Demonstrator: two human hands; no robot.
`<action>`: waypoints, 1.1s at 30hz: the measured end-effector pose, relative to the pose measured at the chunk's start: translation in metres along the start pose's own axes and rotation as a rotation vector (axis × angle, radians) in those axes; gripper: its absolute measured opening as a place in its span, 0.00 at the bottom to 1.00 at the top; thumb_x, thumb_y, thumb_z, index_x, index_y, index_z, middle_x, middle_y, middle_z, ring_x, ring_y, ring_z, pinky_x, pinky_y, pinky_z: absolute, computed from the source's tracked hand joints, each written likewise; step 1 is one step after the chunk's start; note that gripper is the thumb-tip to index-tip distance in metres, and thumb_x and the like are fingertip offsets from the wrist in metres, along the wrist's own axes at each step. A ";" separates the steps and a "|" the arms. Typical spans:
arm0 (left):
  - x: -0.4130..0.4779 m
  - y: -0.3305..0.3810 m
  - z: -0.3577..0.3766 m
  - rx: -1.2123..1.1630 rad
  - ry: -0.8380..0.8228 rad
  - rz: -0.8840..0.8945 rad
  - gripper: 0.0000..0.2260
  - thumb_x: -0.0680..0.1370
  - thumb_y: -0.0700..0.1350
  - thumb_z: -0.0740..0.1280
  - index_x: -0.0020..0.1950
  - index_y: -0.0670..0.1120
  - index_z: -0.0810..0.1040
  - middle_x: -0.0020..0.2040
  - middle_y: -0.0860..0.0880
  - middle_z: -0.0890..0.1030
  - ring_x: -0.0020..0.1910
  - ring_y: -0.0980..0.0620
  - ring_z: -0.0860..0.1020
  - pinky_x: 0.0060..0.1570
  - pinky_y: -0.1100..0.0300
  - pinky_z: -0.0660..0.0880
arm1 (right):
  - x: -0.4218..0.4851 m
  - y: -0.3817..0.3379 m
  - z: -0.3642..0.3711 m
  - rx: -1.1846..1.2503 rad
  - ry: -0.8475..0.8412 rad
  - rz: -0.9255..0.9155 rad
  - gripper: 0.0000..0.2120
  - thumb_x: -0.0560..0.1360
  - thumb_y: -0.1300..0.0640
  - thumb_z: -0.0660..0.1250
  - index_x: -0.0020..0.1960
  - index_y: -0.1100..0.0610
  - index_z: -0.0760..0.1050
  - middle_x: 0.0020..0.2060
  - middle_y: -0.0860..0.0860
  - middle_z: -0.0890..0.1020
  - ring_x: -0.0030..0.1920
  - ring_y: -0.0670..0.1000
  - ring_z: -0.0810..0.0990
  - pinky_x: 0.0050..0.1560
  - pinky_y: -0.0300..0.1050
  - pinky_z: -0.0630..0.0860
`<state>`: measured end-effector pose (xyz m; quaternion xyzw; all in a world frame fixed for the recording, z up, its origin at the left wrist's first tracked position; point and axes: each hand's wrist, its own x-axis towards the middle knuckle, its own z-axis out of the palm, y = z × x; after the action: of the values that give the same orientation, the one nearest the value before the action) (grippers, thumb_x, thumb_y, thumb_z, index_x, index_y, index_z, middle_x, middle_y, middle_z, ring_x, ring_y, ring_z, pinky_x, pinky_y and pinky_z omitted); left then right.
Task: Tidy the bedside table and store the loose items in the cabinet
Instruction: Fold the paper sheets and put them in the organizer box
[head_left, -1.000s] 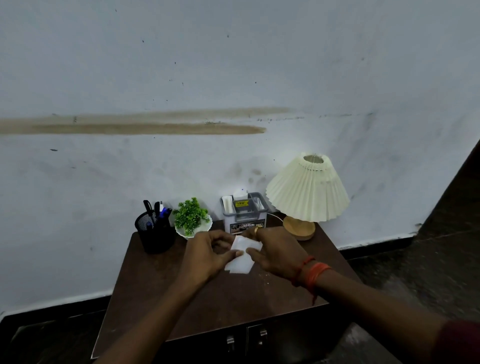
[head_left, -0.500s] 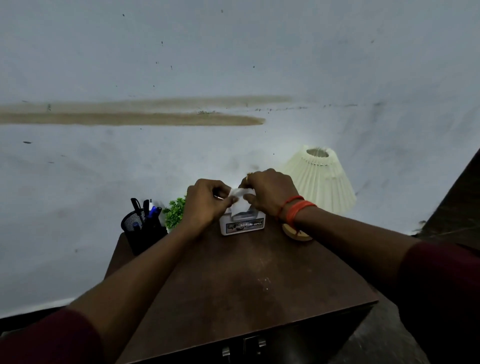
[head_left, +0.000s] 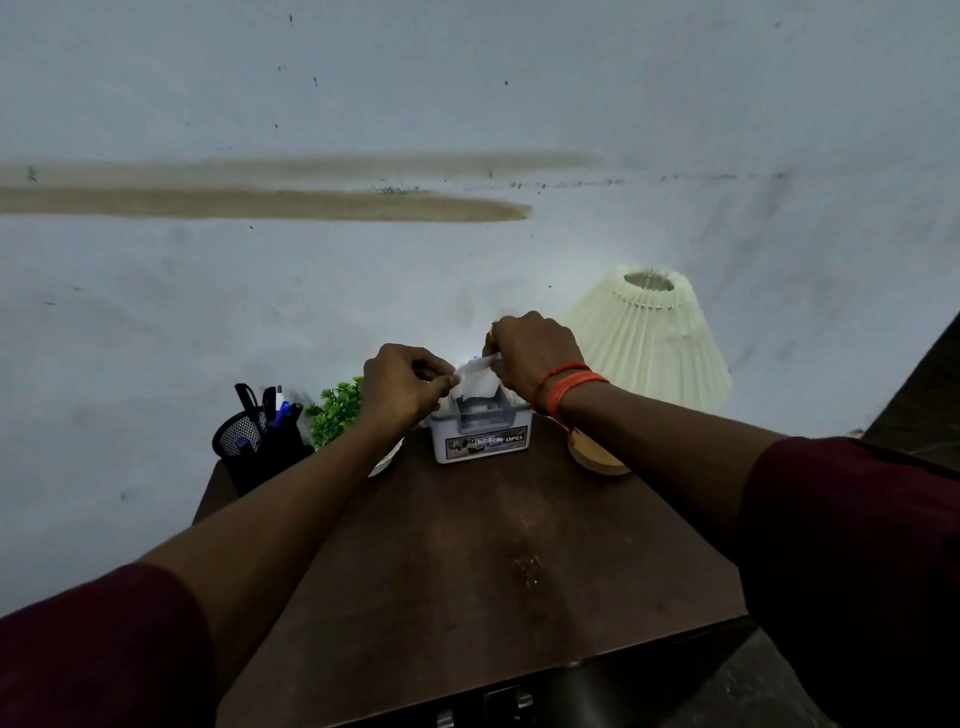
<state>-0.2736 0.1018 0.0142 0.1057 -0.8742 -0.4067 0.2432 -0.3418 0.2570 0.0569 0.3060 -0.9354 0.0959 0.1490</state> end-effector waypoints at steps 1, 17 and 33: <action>0.001 -0.002 0.002 -0.004 -0.003 -0.002 0.06 0.69 0.44 0.77 0.43 0.44 0.86 0.35 0.46 0.85 0.32 0.53 0.84 0.40 0.52 0.82 | 0.002 0.001 0.003 -0.005 -0.005 0.002 0.11 0.74 0.60 0.65 0.55 0.53 0.79 0.51 0.57 0.81 0.50 0.61 0.80 0.47 0.49 0.75; 0.011 -0.026 0.022 -0.115 -0.010 -0.068 0.06 0.67 0.44 0.78 0.42 0.45 0.85 0.37 0.46 0.86 0.35 0.49 0.85 0.41 0.48 0.83 | 0.012 -0.005 0.012 -0.326 0.031 -0.117 0.13 0.73 0.65 0.61 0.54 0.55 0.77 0.46 0.56 0.83 0.48 0.59 0.81 0.71 0.57 0.59; 0.009 -0.030 0.024 -0.136 -0.001 -0.073 0.07 0.67 0.42 0.78 0.44 0.44 0.86 0.38 0.45 0.85 0.36 0.49 0.85 0.41 0.49 0.83 | 0.020 -0.006 0.028 -0.365 0.034 -0.141 0.12 0.72 0.64 0.61 0.51 0.54 0.79 0.42 0.55 0.84 0.47 0.58 0.80 0.71 0.56 0.56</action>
<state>-0.2940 0.0949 -0.0190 0.1205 -0.8402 -0.4740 0.2344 -0.3593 0.2340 0.0383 0.3372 -0.9108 -0.0809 0.2243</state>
